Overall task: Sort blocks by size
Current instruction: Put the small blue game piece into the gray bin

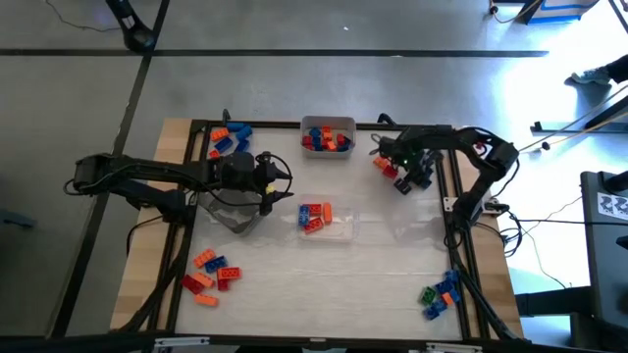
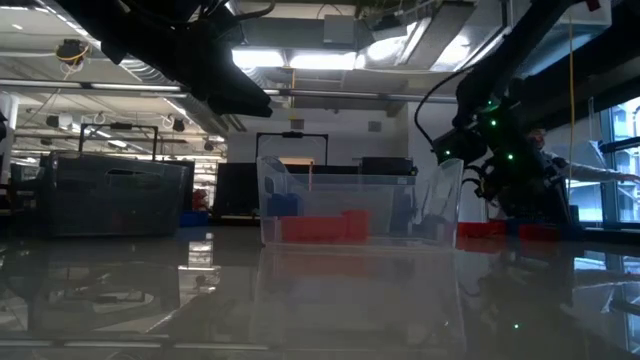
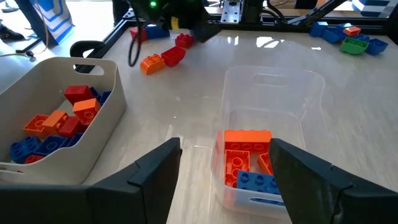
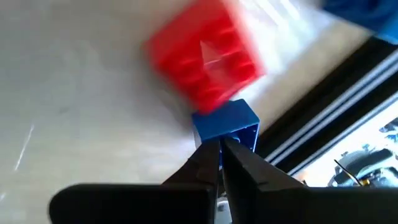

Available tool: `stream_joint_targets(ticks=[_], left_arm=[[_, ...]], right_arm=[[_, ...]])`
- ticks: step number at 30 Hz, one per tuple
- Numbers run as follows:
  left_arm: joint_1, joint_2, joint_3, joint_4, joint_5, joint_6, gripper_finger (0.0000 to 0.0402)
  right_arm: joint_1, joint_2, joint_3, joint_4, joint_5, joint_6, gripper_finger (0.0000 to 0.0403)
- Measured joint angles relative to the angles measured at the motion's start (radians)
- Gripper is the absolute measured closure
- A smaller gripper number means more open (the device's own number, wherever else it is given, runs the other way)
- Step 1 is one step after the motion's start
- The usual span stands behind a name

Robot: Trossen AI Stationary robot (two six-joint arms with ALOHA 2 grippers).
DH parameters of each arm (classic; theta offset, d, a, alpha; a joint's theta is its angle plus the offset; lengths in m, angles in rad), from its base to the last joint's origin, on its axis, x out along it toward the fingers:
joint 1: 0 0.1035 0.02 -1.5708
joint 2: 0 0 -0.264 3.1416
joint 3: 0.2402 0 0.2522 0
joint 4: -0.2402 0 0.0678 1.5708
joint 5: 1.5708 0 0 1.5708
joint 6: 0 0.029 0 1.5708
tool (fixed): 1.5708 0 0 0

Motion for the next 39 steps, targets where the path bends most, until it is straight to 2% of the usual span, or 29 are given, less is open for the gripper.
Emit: stream_joint_targets(ticks=[6,17,22,30,39], left_arm=[[0.000,0.000,0.000,0.000,0.000,0.000,0.0170],[0.000,0.000,0.000,0.000,0.000,0.000,0.0170],[0.000,0.000,0.000,0.000,0.000,0.000,0.0170],[0.000,0.000,0.000,0.000,0.000,-0.002,0.0170],[0.000,0.000,0.000,-0.013,0.000,-0.014,0.0170]], right_arm=[[0.131,-0.001,0.011,-0.006,-0.094,0.027,0.0381],[0.318,0.003,0.121,0.074,-0.117,0.051,0.0381],[0.344,0.004,0.157,0.056,-0.060,0.051,0.0381],[0.350,-0.001,0.220,-0.016,-0.046,0.016,0.0381],[0.347,-0.195,0.170,0.031,-0.097,-0.058,0.0382]])
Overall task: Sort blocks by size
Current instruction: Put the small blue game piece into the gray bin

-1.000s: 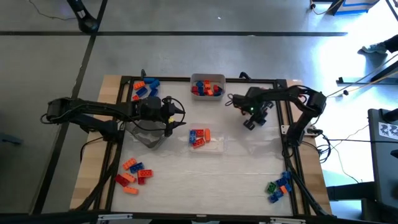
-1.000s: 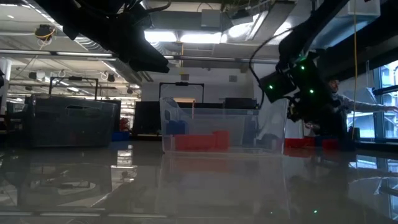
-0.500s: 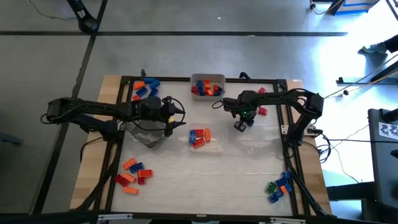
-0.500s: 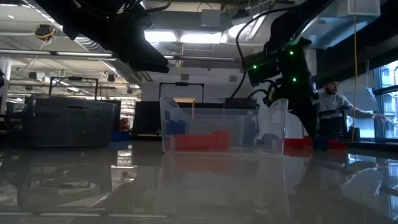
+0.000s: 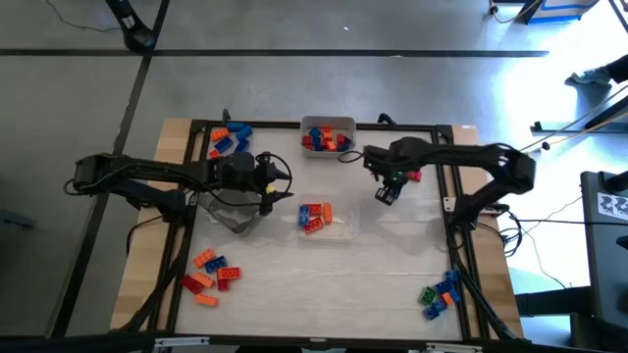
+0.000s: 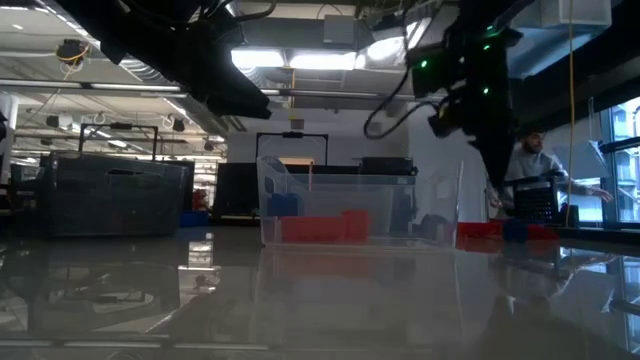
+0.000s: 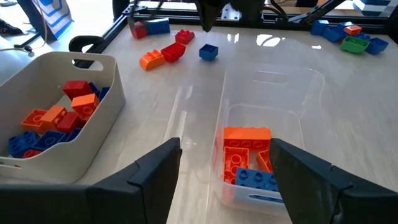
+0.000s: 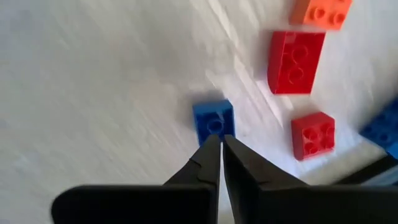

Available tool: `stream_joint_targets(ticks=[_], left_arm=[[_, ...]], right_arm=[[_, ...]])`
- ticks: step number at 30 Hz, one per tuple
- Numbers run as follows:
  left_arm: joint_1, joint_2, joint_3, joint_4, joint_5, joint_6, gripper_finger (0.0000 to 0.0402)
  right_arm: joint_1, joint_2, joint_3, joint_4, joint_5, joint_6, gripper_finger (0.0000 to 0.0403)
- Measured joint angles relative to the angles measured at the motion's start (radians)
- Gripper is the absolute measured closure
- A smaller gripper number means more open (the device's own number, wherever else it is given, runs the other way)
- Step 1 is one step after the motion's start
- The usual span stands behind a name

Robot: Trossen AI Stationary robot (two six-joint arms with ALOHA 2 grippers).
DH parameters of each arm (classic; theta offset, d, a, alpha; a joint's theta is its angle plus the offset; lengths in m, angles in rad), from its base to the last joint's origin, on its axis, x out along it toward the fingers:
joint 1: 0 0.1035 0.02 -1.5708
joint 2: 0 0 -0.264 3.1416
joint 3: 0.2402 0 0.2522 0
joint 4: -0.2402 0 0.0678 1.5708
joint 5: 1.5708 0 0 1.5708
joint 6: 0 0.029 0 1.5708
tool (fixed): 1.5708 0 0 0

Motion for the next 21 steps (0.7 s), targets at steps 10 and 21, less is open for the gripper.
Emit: stream_joint_targets(ticks=[10,21], left_arm=[[0.000,0.000,0.000,-0.001,0.000,0.001,0.0170],[0.000,0.000,0.000,0.006,0.000,0.002,0.0170]], right_arm=[[0.000,-0.151,-0.206,0.127,-0.001,0.032,0.0374],[0.000,-0.148,-0.262,0.152,0.009,0.054,0.0166]])
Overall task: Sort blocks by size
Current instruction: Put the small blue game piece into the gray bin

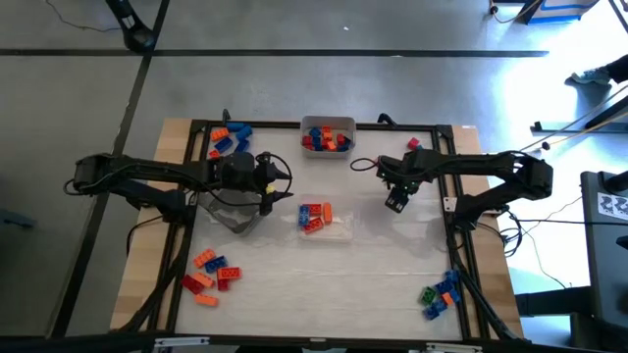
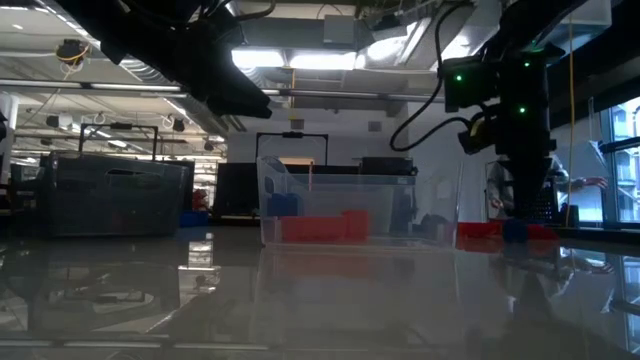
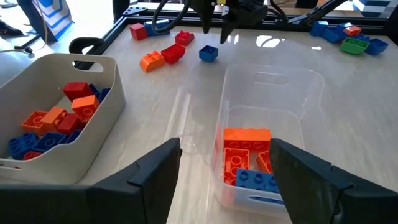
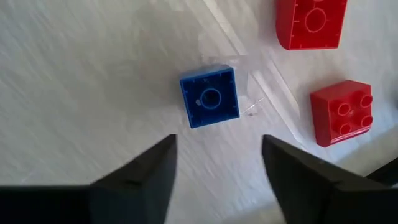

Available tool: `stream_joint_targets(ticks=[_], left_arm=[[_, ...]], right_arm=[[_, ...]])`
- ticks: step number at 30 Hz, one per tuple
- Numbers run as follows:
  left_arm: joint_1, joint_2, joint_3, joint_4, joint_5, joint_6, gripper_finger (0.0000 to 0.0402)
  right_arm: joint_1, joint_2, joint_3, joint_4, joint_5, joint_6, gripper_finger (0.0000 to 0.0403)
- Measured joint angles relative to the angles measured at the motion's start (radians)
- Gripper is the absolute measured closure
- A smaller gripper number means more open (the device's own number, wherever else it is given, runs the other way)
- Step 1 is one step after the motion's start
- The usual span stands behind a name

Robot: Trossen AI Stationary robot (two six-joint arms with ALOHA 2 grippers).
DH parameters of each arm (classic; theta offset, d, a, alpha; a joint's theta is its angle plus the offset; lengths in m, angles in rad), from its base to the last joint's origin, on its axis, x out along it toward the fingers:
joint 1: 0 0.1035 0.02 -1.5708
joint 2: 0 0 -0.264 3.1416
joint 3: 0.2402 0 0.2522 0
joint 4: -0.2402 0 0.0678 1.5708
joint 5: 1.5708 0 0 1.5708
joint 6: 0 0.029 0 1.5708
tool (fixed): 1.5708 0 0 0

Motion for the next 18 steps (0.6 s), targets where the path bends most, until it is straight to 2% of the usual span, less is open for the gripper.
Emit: stream_joint_targets(ticks=[4,8,12,18], left_arm=[[0.000,0.000,0.000,0.010,0.000,-0.004,0.0170],[0.000,0.000,0.000,0.019,0.000,-0.007,0.0170],[0.000,0.000,0.000,0.017,0.000,-0.007,0.0170],[0.000,0.000,0.000,0.014,0.000,-0.007,0.0170]], right_arm=[[0.000,0.000,0.000,0.003,-0.001,-0.033,0.0109],[0.000,0.000,0.000,0.078,-0.002,-0.062,0.0082],[0.000,0.012,0.000,0.152,-0.009,-0.082,0.0079],[0.000,0.059,-0.001,0.113,0.000,-0.083,0.0099]])
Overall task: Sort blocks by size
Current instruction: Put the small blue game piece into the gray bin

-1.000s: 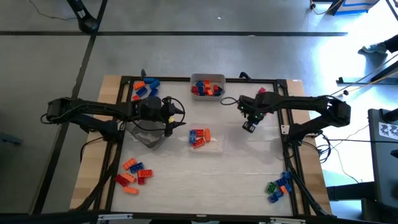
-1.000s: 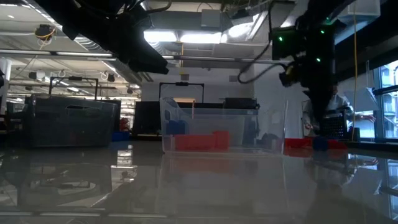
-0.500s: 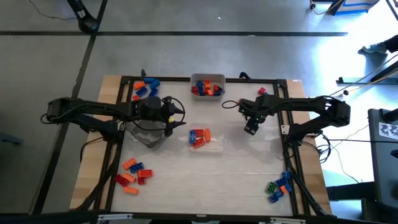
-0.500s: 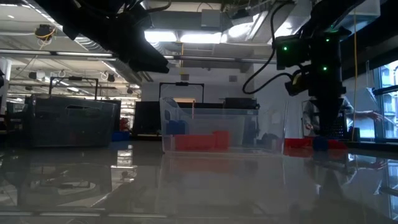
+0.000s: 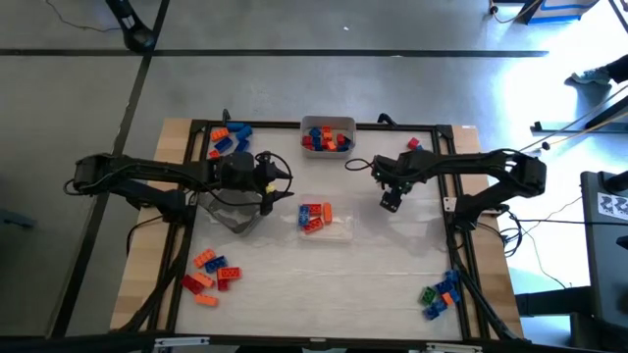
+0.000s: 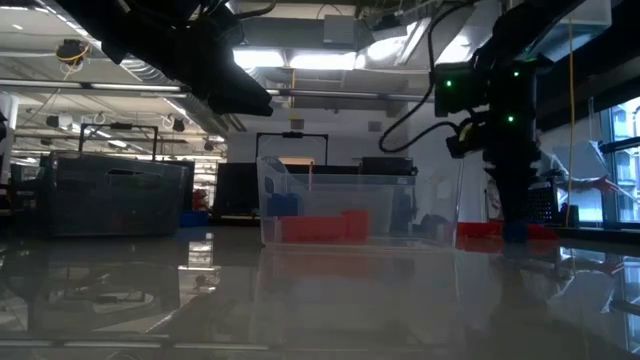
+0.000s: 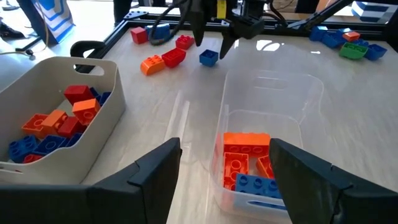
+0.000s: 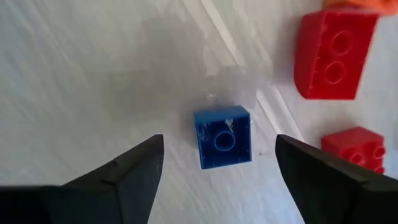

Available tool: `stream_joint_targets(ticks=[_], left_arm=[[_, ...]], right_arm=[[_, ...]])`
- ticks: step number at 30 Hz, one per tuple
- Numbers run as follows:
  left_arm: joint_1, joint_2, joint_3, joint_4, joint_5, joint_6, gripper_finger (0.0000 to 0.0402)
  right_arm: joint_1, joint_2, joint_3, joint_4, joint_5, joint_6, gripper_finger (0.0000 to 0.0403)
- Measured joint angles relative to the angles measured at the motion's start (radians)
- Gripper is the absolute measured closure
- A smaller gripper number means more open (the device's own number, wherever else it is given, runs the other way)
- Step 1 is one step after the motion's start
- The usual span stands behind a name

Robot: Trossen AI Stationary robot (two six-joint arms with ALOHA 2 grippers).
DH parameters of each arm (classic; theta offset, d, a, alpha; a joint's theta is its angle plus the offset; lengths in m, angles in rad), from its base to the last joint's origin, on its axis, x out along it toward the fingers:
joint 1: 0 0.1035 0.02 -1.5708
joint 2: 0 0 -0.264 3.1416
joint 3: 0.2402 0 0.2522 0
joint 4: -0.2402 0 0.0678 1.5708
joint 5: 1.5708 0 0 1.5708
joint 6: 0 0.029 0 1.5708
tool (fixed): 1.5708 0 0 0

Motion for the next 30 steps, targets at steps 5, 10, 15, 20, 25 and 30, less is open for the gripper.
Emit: stream_joint_targets(ticks=[5,10,15,20,25,30], left_arm=[[0.000,0.000,0.000,0.000,0.000,0.001,0.0170],[0.000,0.000,0.000,0.000,0.000,0.000,0.0170],[0.000,0.000,0.000,0.000,0.000,0.000,0.0170],[0.000,0.000,0.000,0.000,0.000,0.000,0.0170],[0.000,0.000,0.000,0.000,0.000,0.000,0.0170],[0.000,0.000,0.000,0.000,0.000,0.000,0.0170]], right_arm=[[0.000,0.040,0.000,0.005,0.010,0.000,0.0126],[0.000,0.077,0.000,0.009,0.026,-0.003,0.0162],[0.000,0.109,0.000,0.018,0.026,-0.026,0.0198],[0.000,0.113,0.000,0.020,0.026,-0.026,0.0247],[0.001,0.111,0.002,0.016,0.025,-0.051,0.0277],[0.001,0.072,0.001,0.014,0.006,-0.053,0.0273]])
